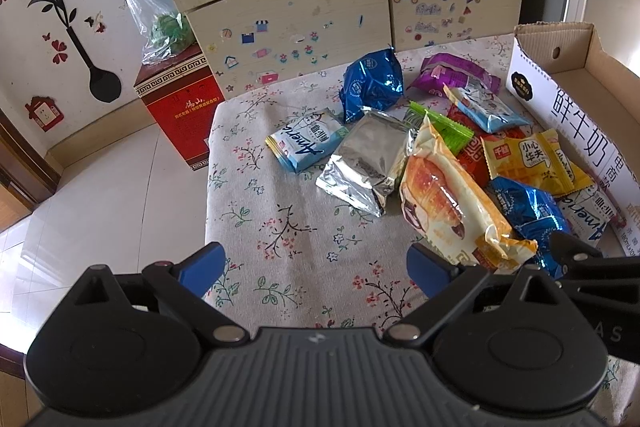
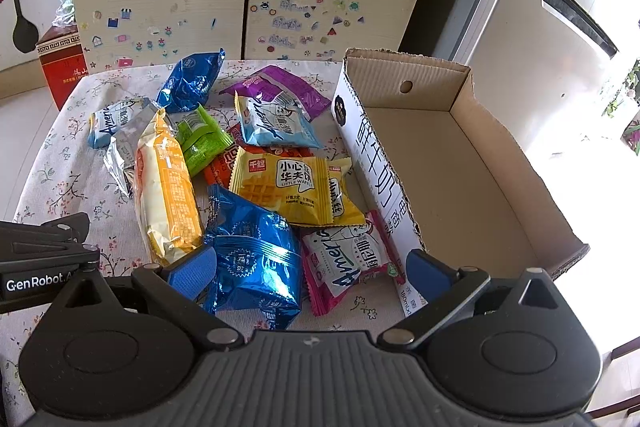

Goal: Organize snacks

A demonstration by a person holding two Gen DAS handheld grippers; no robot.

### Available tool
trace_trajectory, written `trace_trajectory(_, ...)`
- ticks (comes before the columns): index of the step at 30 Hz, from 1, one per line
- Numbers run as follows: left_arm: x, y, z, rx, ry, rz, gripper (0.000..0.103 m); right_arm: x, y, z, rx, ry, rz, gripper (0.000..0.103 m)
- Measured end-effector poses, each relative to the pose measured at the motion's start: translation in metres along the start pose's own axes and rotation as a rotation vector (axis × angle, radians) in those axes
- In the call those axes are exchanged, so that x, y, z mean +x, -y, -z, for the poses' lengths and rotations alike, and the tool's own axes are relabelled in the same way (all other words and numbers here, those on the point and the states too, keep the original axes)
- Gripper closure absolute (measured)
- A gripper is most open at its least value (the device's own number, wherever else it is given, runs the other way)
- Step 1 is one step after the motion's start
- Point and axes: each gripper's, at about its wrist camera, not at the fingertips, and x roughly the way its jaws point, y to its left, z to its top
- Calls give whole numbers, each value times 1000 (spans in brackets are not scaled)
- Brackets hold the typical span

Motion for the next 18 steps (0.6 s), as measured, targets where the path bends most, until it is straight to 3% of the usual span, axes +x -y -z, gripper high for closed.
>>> trace_trajectory(18,0,1,2,-8,-19,33,6,-3,5,2,-5,-6,-16,0)
